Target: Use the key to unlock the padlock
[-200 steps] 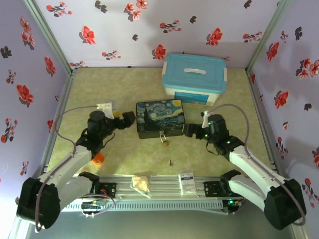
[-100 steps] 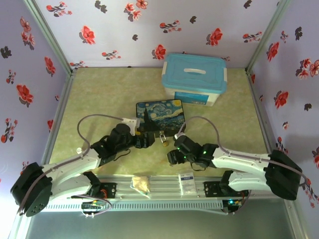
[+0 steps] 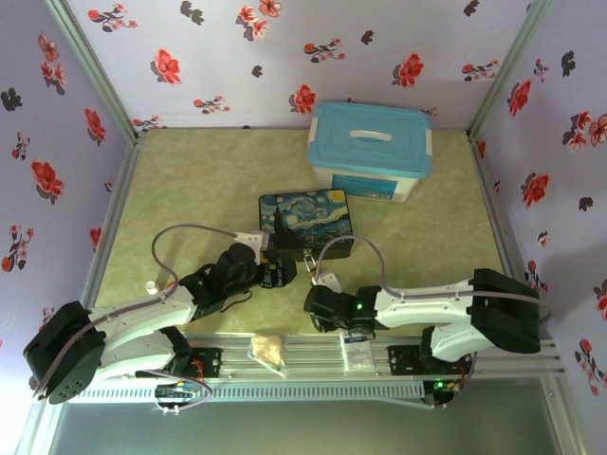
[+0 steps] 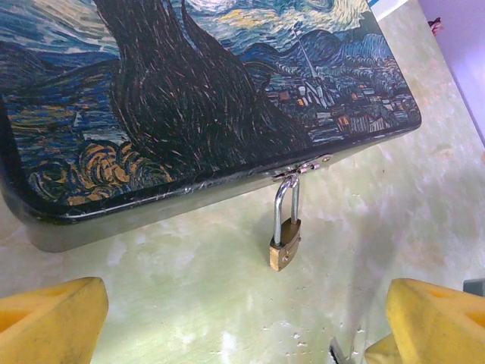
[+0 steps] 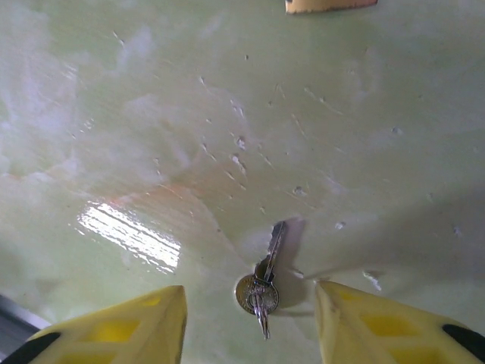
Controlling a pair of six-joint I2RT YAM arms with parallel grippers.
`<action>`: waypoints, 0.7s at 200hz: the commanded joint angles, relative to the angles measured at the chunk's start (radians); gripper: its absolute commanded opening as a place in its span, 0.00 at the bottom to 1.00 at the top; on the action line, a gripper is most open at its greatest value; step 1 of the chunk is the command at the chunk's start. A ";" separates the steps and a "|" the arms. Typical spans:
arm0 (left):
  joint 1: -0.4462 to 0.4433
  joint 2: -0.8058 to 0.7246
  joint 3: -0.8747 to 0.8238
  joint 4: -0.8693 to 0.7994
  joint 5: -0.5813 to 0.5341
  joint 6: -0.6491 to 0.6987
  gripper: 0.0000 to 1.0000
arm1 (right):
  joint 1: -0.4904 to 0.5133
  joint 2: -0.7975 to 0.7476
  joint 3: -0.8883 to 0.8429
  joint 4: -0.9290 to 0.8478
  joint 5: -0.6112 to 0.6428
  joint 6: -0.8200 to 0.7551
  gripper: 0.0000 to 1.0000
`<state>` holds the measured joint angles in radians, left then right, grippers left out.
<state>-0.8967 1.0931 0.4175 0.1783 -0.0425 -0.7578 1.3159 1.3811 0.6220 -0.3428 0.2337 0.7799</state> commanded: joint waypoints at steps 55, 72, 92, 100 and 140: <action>-0.007 -0.015 -0.024 0.015 -0.035 -0.023 0.94 | 0.035 0.092 0.018 -0.005 0.024 0.069 0.24; -0.007 -0.011 -0.028 0.024 -0.038 -0.025 0.94 | 0.034 0.094 -0.009 0.029 0.028 0.102 0.05; -0.008 -0.003 -0.025 0.028 -0.034 -0.023 0.94 | 0.011 0.030 -0.093 0.131 0.020 0.095 0.00; -0.008 -0.001 -0.027 0.041 -0.022 -0.020 0.93 | -0.003 -0.003 -0.114 0.154 0.009 0.073 0.00; -0.010 0.043 -0.037 0.159 0.088 -0.016 0.91 | -0.068 -0.165 -0.161 0.141 0.008 -0.067 0.00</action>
<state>-0.8986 1.1065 0.3901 0.2348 -0.0250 -0.7731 1.2819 1.2995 0.4927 -0.2005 0.2558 0.8097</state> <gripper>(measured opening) 0.912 0.039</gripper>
